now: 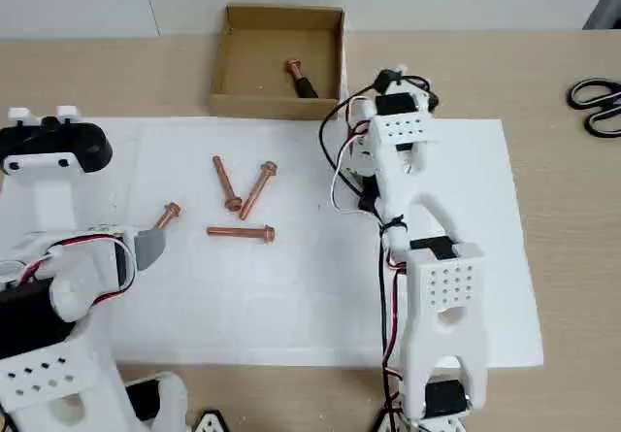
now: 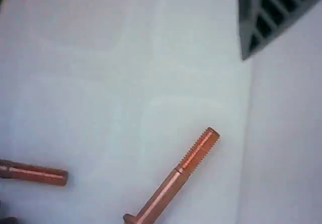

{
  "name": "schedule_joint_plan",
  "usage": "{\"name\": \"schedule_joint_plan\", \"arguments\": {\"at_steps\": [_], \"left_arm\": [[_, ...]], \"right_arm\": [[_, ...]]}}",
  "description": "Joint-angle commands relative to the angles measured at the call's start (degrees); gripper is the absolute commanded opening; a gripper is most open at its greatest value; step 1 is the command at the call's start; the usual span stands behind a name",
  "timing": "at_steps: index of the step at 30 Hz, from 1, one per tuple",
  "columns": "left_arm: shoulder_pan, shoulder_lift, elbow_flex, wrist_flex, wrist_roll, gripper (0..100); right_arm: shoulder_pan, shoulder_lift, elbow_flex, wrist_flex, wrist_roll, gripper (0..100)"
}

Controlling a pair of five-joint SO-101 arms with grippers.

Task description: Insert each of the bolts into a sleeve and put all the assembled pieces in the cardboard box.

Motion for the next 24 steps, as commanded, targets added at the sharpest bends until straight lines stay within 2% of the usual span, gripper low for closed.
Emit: {"name": "schedule_joint_plan", "arguments": {"at_steps": [1,7,13,20,24], "left_arm": [[0.35,0.35,-2.24,-0.26,0.35,30],[0.35,0.35,-2.24,-0.26,0.35,30],[0.35,0.26,-2.24,-0.26,0.26,30],[0.35,0.18,-2.24,-0.26,0.09,30],[0.09,0.09,-2.24,-0.09,0.09,30]], "right_arm": [[-0.22,-0.31,-1.93,0.84,-0.09,1.8],[-0.57,-0.75,-2.11,2.59,0.0,0.4],[-2.68,-9.63,-5.71,11.21,0.44,0.4],[-5.49,-15.08,-5.71,14.64,9.41,0.4],[-5.41,-15.43,-4.75,15.16,19.43,0.4]]}}
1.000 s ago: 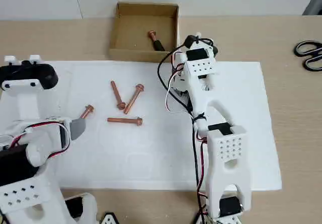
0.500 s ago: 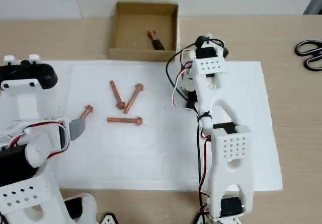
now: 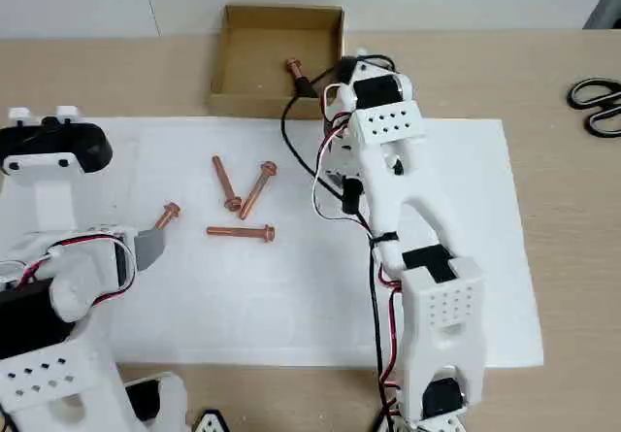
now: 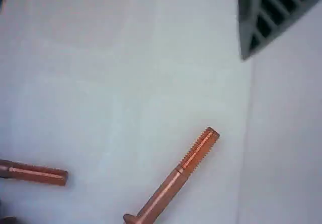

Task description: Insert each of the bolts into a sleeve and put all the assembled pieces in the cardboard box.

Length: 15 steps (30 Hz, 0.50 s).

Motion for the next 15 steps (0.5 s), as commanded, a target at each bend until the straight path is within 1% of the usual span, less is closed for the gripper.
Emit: {"name": "schedule_joint_plan", "arguments": {"at_steps": [1,6,9,15], "left_arm": [[0.09,0.09,-2.24,-0.09,0.09,30],[0.09,0.09,-2.24,0.0,0.0,30],[0.18,0.09,-2.24,0.0,0.0,30],[0.18,0.26,-2.24,-0.18,0.09,30]], "right_arm": [[-0.4,-4.7,-0.88,1.19,10.02,0.4],[-0.04,-4.09,4.92,0.92,22.95,0.4],[1.63,-2.42,6.33,0.57,29.45,0.4],[2.24,1.1,6.77,0.75,30.33,0.7]]}}
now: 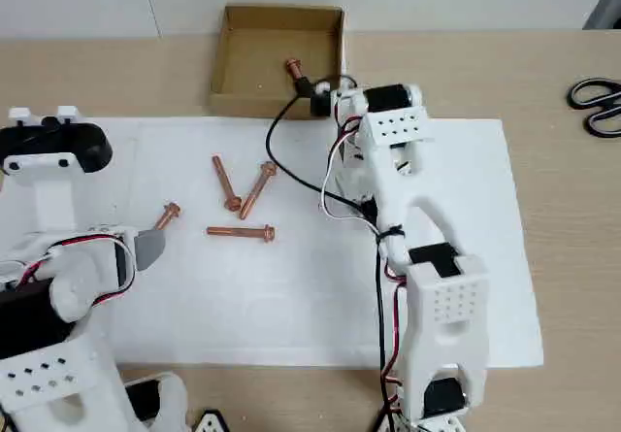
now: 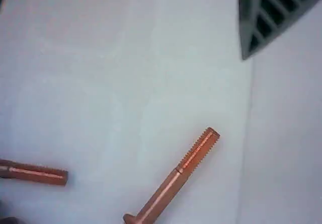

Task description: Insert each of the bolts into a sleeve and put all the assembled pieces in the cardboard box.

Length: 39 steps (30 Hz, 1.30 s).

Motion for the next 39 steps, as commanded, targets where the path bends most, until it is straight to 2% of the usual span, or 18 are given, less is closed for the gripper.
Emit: {"name": "schedule_joint_plan", "arguments": {"at_steps": [1,4,10,32,39], "left_arm": [[0.18,0.26,-2.24,-0.18,0.18,30],[0.18,0.18,-2.24,-0.09,0.18,30],[0.18,0.09,-2.24,0.0,0.18,30],[0.18,0.35,-2.24,-0.09,0.09,30],[0.18,0.35,-2.24,-0.18,0.09,30]], "right_arm": [[-0.04,-0.31,-0.18,0.57,1.05,0.8],[-1.27,0.48,-0.18,0.66,2.29,3.2],[-1.36,0.66,-0.09,0.84,2.55,19.0],[-1.54,1.45,2.29,0.57,2.2,19.3],[-1.63,5.85,2.29,-0.84,2.2,18.1]]}}
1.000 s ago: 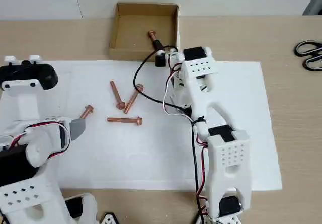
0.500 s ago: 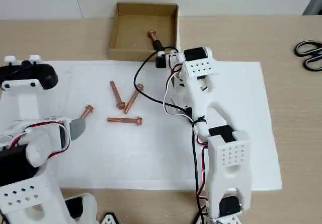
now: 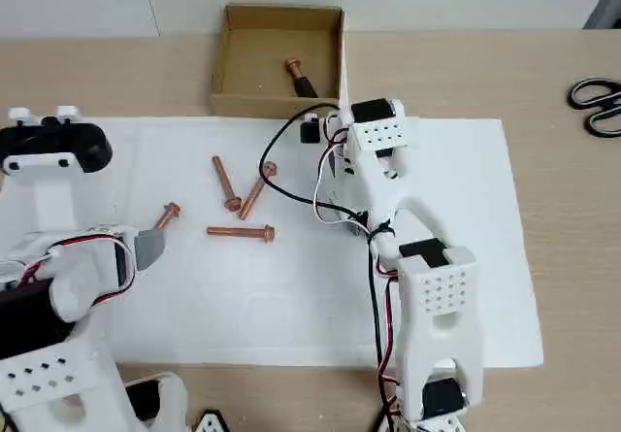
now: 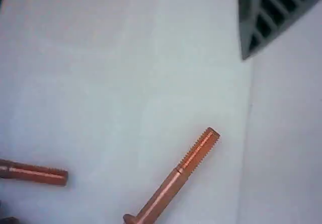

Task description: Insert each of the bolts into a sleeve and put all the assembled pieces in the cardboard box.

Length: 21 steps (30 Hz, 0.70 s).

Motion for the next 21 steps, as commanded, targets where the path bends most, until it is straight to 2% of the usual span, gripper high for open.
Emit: {"name": "schedule_joint_plan", "arguments": {"at_steps": [1,9,15,21], "left_arm": [[0.18,0.35,-2.24,-0.18,0.09,30],[0.18,0.35,-2.24,-0.18,0.09,30],[0.18,0.44,-2.33,-0.09,0.35,30],[0.18,3.69,-3.3,0.09,0.35,30]], "right_arm": [[-0.31,0.4,-0.18,-0.75,0.09,16.7],[-0.13,0.4,-0.26,-0.57,0.26,0.2],[-0.13,-2.59,-0.44,0.84,0.35,0.4],[-0.13,-19.3,-0.35,1.54,0.35,0.4]]}}
